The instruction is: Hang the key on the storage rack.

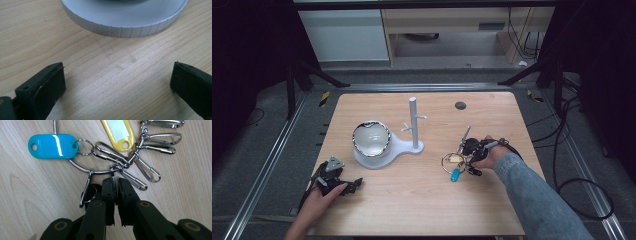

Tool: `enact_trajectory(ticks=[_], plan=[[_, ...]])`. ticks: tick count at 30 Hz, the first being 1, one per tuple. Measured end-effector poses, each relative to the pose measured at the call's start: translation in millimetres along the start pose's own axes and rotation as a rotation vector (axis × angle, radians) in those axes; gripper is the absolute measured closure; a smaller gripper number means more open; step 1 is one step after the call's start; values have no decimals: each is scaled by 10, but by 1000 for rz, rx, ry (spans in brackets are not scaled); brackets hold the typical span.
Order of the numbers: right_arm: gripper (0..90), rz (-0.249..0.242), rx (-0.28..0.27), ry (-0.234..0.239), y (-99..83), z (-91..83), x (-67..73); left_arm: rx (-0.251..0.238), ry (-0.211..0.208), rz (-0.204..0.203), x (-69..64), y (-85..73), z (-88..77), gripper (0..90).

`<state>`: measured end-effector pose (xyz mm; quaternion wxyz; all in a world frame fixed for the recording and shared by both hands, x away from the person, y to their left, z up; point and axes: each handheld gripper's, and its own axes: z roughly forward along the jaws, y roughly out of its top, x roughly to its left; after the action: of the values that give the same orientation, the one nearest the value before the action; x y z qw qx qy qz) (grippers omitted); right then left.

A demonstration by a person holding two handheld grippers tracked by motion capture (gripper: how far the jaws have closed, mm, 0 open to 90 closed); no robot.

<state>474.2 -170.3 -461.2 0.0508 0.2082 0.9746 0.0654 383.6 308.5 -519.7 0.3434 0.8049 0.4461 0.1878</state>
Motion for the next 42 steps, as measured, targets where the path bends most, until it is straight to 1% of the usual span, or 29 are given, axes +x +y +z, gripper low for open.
enact_trajectory(ticks=[3, 11, 24, 29, 33, 34, 37, 40, 42], plan=[[852, -4, 4, 4, 11, 5, -1, 0, 0, 0, 0, 0, 0, 0], [880, 7, 16, 20, 25, 17, -9, 0, 0, 0, 0, 0, 0, 0], [887, 17, 9, 31, 31, -33, -17, 0, 0, 0, 0, 0, 0, 0], [887, 17, -1, 25, 40, -93, -13, 0, 0, 0, 0, 0, 0, 0], [887, 26, -15, 19, 41, -154, -5, 0, 0, 0, 0, 0, 0, 0], [887, 23, -18, 14, 40, -174, -7, 0, 0, 0, 0, 0, 0, 0], [888, 39, -26, 7, 36, -235, 6, 0, 0, 1, 0, 0, -1, 0], [888, 31, -32, -1, 40, -311, 21, -2, 0, -2, -3, -1, 1, 0], [888, 40, -35, -4, 51, -370, 40, 0, 0, 0, -1, -1, -1, 0]])
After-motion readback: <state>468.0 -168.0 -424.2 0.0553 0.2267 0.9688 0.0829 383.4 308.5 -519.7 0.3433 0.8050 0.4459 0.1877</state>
